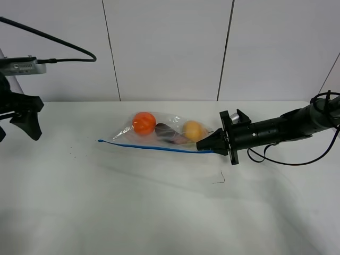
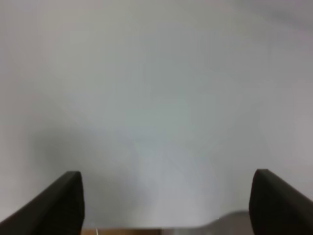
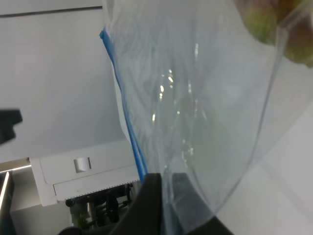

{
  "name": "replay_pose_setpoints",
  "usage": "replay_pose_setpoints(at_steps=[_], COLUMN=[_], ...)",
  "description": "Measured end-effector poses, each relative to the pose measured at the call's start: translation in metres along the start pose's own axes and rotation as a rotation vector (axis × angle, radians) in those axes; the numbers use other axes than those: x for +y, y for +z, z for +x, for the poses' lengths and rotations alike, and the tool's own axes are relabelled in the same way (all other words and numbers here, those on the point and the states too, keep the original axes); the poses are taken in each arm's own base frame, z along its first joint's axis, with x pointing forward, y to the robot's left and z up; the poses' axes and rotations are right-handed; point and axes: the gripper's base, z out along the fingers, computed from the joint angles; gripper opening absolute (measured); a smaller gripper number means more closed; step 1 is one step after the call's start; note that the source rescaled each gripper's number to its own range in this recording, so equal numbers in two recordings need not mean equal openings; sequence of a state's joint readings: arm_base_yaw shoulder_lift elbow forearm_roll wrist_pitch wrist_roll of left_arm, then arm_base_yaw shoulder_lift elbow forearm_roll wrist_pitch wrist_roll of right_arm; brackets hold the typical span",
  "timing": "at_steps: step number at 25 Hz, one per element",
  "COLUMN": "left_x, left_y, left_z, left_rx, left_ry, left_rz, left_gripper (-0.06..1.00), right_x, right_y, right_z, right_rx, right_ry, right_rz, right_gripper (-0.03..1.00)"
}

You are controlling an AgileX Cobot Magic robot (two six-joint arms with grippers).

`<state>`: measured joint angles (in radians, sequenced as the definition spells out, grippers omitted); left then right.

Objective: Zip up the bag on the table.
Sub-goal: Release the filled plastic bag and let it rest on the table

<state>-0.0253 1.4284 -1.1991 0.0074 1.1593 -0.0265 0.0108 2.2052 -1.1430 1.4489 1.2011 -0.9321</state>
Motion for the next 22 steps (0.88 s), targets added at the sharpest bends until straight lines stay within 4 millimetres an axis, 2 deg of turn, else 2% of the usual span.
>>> replay_pose_setpoints(at_steps=[3,9,17,22], left_x=[0.001,0.002,0.004,0.005], left_y=[-0.013,-0.021,-0.003,0.007], left_z=[0.028,0.083,0.162,0.191], left_rx=[-0.027,-0.049,-0.072,-0.157], left_ry=[0.000,0.026,0.071,0.072], left_rz=[0.001,0.001,-0.001,-0.003], left_gripper=[1.00,1.00,1.00,1.00], right_x=[0.000,0.000,0.000,0.000], right_y=[0.000,0.000,0.000,0.000], right_z=[0.000,0.000,0.000,0.000], right_rx=[0.000,0.000,0.000,0.000], right_ry=[0.000,0.000,0.000,0.000], right_rz=[0.000,0.000,0.000,0.000], right_gripper=[0.00,0.00,0.00,0.00])
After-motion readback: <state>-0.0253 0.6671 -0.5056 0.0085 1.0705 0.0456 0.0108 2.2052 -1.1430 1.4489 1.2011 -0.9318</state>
